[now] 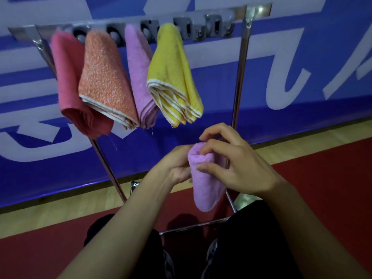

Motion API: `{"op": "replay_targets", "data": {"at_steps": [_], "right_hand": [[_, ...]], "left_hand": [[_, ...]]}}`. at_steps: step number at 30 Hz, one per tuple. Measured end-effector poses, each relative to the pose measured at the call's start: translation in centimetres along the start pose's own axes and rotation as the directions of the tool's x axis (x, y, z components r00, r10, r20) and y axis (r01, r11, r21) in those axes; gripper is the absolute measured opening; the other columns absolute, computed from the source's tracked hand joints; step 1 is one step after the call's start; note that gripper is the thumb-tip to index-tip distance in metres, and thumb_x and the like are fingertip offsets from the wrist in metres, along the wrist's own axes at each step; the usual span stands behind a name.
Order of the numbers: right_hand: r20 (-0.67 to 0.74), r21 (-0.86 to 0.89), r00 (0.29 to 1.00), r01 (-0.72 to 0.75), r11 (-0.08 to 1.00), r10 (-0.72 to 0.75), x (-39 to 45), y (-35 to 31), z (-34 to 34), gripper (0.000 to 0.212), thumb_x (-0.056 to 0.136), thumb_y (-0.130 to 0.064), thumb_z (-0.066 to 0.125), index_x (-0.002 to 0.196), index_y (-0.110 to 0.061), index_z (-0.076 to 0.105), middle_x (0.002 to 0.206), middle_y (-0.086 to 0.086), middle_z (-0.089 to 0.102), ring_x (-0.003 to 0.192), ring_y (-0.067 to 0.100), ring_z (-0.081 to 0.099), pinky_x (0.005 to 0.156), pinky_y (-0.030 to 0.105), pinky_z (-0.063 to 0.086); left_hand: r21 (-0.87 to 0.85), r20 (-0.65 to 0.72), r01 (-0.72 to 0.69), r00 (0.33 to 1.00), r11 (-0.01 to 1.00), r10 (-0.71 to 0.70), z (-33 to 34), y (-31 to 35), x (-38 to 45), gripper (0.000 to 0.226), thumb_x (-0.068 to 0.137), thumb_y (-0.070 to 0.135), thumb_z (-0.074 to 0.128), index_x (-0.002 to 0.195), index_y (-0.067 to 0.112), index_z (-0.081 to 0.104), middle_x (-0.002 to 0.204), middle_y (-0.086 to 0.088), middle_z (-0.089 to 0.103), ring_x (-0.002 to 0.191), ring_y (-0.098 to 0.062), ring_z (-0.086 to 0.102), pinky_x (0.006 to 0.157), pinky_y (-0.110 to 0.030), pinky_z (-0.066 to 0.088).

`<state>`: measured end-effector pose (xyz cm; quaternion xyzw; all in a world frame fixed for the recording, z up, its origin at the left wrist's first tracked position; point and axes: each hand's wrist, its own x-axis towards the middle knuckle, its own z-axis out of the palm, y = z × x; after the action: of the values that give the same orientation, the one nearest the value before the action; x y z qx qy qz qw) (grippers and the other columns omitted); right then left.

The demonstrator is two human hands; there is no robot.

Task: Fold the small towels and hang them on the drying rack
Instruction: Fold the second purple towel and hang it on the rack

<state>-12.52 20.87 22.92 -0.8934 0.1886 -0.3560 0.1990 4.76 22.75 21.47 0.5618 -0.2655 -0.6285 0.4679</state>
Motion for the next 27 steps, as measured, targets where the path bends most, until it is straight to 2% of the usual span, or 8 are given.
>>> {"op": "replay_targets", "data": {"at_steps": [5, 8, 10, 14, 18, 22, 24, 27], "right_hand": [[-0.156, 0.112, 0.984, -0.072, 0.991, 0.089, 2.9, 1.1, -2.4, 0.009, 0.093, -0.02, 0.073, 0.093, -0.013, 0.07, 0.109, 0.0, 0.055, 0.105, 0.012, 0.06, 0.093, 0.02, 0.045], [-0.187, 0.167, 0.97, -0.127, 0.978, 0.158, 4.9, 2.6, -3.5, 0.004, 0.097, -0.02, 0.068, 0.094, -0.019, 0.066, 0.106, 0.001, 0.055, 0.1, 0.006, 0.06, 0.09, 0.016, 0.047], [-0.221, 0.197, 0.959, -0.133, 0.971, 0.176, 5.8, 3.2, -4.1, 0.005, 0.099, -0.019, 0.066, 0.094, -0.02, 0.065, 0.104, 0.002, 0.057, 0.096, 0.001, 0.06, 0.088, 0.011, 0.043], [-0.246, 0.252, 0.949, -0.133, 0.959, 0.196, 7.6, 3.4, -5.1, 0.009, 0.101, -0.026, 0.063, 0.095, -0.02, 0.067, 0.103, 0.001, 0.059, 0.094, 0.003, 0.06, 0.087, 0.015, 0.047], [-0.296, 0.257, 0.935, -0.119, 0.959, 0.195, 10.3, 3.3, -6.7, 0.013, 0.101, -0.027, 0.063, 0.096, -0.018, 0.069, 0.1, 0.004, 0.064, 0.088, -0.004, 0.059, 0.084, 0.012, 0.044], [-0.325, 0.325, 0.918, -0.117, 0.938, 0.227, 14.2, 3.4, -8.1, 0.027, 0.105, -0.035, 0.055, 0.088, -0.018, 0.068, 0.082, -0.014, 0.066, 0.079, 0.0, 0.058, 0.078, 0.026, 0.047], [-0.278, 0.4, 0.929, -0.121, 0.909, 0.246, 16.0, 3.9, -8.5, 0.034, 0.105, -0.042, 0.051, 0.092, -0.018, 0.07, 0.086, -0.01, 0.068, 0.084, 0.004, 0.058, 0.081, 0.033, 0.048], [-0.21, 0.561, 0.946, -0.089, 0.823, 0.246, 18.2, 4.9, -8.6, 0.03, 0.104, -0.04, 0.053, 0.101, -0.021, 0.076, 0.1, 0.0, 0.075, 0.097, 0.012, 0.065, 0.092, 0.038, 0.051]], "left_hand": [[-0.078, 0.154, -0.11, 0.981, 0.991, 0.121, 1.1, 2.8, 0.3, 0.013, 0.103, 0.005, 0.051, 0.107, 0.002, 0.062, 0.084, -0.005, 0.056, 0.071, -0.01, 0.055, 0.056, -0.021, 0.056], [0.13, 0.176, -0.242, 0.96, 0.962, 0.218, 2.1, 4.0, -0.9, 0.021, 0.107, 0.007, 0.051, 0.118, 0.009, 0.069, 0.101, -0.01, 0.071, 0.089, -0.018, 0.066, 0.079, -0.034, 0.061], [0.309, 0.199, -0.353, 0.932, 0.883, 0.303, 2.5, 4.8, -1.9, 0.025, 0.109, 0.013, 0.049, 0.124, 0.016, 0.069, 0.102, -0.005, 0.074, 0.088, -0.015, 0.068, 0.075, -0.034, 0.06], [0.366, 0.201, -0.549, 0.835, 0.752, 0.512, 3.0, 7.3, -2.5, 0.029, 0.107, 0.012, 0.05, 0.122, 0.021, 0.072, 0.112, -0.002, 0.076, 0.103, -0.016, 0.066, 0.088, -0.035, 0.054], [0.334, 0.129, -0.658, 0.741, 0.675, 0.659, 3.1, 11.1, -2.2, 0.026, 0.105, 0.01, 0.049, 0.093, 0.019, 0.07, 0.083, 0.002, 0.063, 0.079, -0.009, 0.056, 0.07, -0.024, 0.047], [0.614, 0.091, -0.717, 0.478, 0.329, 0.874, 3.4, 15.4, -1.6, 0.029, 0.109, 0.025, 0.052, 0.087, 0.012, 0.064, 0.071, 0.007, 0.053, 0.064, -0.002, 0.043, 0.063, -0.026, 0.038], [0.61, 0.004, -0.732, 0.386, 0.303, 0.923, 3.8, 17.7, -1.2, 0.029, 0.109, 0.028, 0.05, 0.088, 0.012, 0.064, 0.076, 0.01, 0.058, 0.065, 0.003, 0.047, 0.065, -0.02, 0.043], [0.584, -0.075, -0.727, 0.395, 0.362, 0.915, 4.1, 20.5, -0.1, 0.03, 0.109, 0.029, 0.048, 0.085, 0.02, 0.062, 0.076, 0.012, 0.059, 0.066, 0.004, 0.048, 0.065, -0.015, 0.044]]}}
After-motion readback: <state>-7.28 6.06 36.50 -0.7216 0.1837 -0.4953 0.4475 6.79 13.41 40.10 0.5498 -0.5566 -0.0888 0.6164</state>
